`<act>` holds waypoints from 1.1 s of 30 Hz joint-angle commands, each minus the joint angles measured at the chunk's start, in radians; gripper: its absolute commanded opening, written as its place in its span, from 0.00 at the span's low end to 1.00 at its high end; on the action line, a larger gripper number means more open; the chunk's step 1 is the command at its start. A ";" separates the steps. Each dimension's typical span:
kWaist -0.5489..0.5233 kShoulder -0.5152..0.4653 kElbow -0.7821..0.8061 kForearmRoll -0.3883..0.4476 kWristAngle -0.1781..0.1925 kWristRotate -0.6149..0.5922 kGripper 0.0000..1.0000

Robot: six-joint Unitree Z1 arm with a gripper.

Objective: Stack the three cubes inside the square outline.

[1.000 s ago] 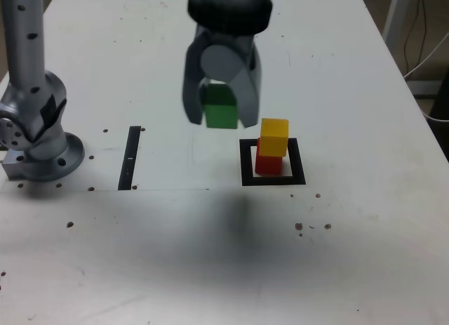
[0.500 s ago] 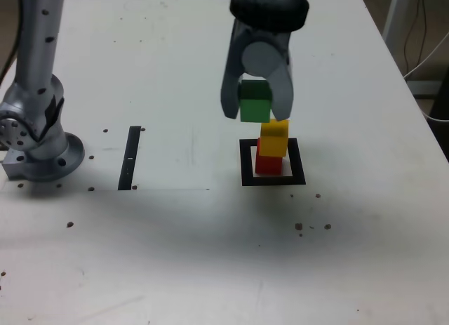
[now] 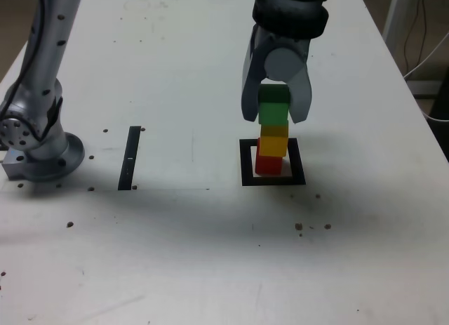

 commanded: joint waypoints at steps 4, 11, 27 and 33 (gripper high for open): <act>0.008 0.025 -0.006 0.001 -0.001 0.007 0.35; 0.008 0.035 -0.002 -0.001 -0.003 0.010 0.35; 0.008 0.035 0.027 -0.015 -0.019 0.042 0.83; 0.008 0.035 0.039 -0.017 -0.019 0.043 0.83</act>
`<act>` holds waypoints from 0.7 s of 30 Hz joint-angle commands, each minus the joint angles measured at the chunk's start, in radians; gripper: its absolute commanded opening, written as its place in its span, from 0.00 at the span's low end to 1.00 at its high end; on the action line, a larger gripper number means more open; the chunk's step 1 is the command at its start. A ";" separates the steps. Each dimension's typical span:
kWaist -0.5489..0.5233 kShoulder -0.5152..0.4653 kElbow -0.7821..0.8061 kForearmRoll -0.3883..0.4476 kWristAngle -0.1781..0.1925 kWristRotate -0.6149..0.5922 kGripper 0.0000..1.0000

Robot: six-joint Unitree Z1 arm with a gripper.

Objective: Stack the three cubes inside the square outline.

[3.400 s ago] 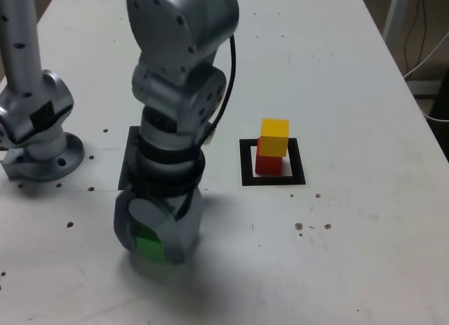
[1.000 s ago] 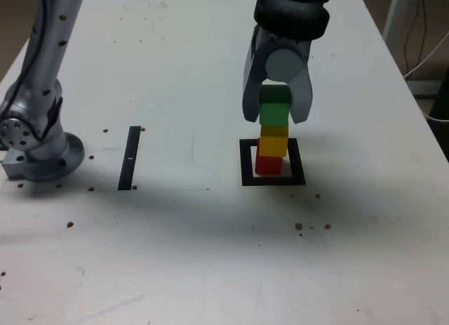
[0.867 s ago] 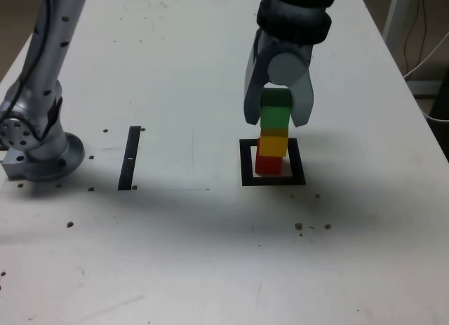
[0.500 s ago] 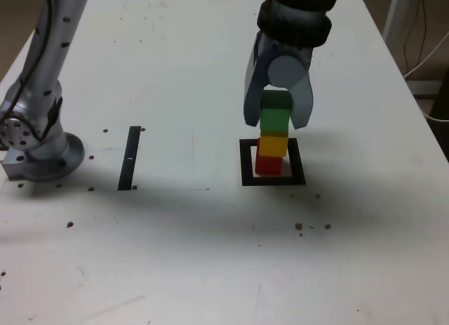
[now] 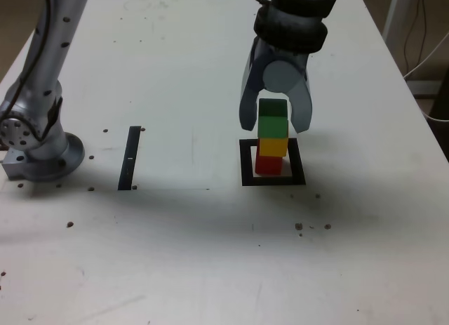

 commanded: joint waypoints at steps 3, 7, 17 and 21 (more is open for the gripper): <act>0.002 0.002 0.002 0.002 0.000 0.002 0.84; 0.002 -0.008 0.001 0.003 0.007 0.003 0.89; 0.002 -0.099 -0.007 0.024 0.047 0.003 0.99; 0.002 -0.135 -0.011 0.036 0.056 0.002 0.99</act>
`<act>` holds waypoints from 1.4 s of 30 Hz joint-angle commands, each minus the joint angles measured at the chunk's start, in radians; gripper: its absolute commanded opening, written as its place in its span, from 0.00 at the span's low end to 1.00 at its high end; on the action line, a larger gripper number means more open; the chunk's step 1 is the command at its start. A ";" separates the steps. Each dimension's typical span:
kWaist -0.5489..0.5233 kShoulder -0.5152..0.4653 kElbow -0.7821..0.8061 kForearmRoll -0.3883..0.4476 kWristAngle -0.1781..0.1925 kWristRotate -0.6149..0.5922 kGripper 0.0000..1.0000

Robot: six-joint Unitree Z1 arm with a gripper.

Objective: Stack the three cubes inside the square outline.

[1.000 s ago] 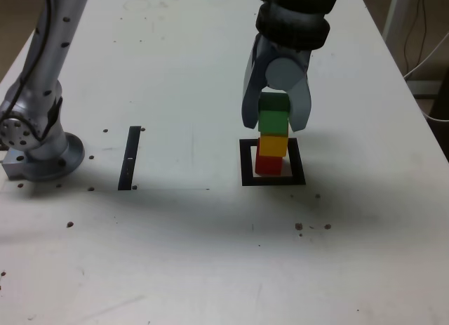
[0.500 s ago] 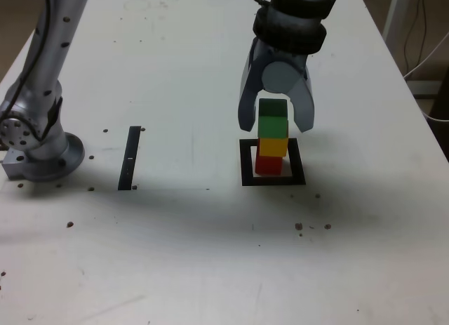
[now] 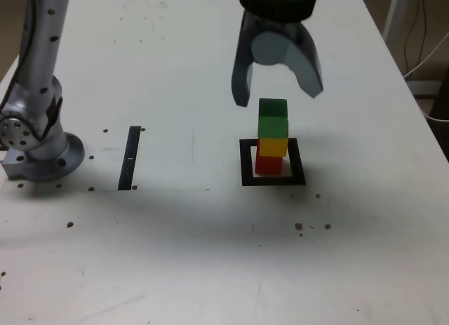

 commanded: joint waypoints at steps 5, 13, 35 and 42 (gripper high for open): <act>0.002 -0.039 -0.014 0.023 0.009 0.000 0.99; 0.002 -0.069 0.019 0.024 0.016 -0.003 0.99; 0.002 -0.424 0.596 -0.062 0.064 -0.072 0.99; 0.003 -0.491 0.773 -0.162 0.056 -0.081 0.99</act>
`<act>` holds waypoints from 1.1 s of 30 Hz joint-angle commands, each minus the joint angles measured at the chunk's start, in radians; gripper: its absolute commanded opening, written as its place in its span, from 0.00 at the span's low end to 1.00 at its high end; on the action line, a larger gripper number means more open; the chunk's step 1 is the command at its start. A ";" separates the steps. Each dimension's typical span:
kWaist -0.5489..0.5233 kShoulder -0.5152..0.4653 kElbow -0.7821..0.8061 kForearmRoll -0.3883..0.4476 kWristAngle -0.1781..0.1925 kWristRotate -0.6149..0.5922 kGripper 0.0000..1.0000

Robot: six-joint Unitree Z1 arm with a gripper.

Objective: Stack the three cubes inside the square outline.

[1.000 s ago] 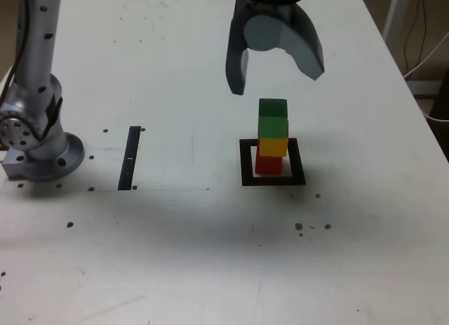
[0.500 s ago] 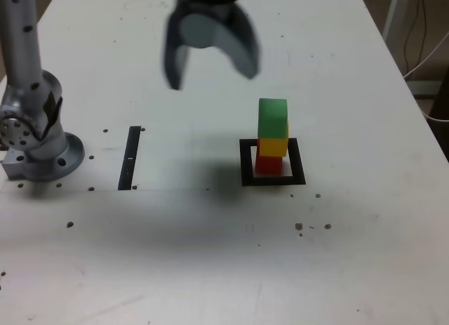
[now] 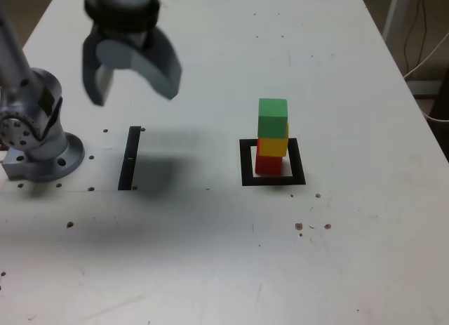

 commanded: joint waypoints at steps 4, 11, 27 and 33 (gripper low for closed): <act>0.005 -0.026 0.117 -0.109 -0.012 -0.002 1.00; 0.005 -0.035 0.275 -0.285 -0.042 -0.006 1.00; 0.006 0.005 0.431 -0.502 -0.069 -0.015 1.00; 0.006 0.006 0.434 -0.506 -0.068 -0.016 1.00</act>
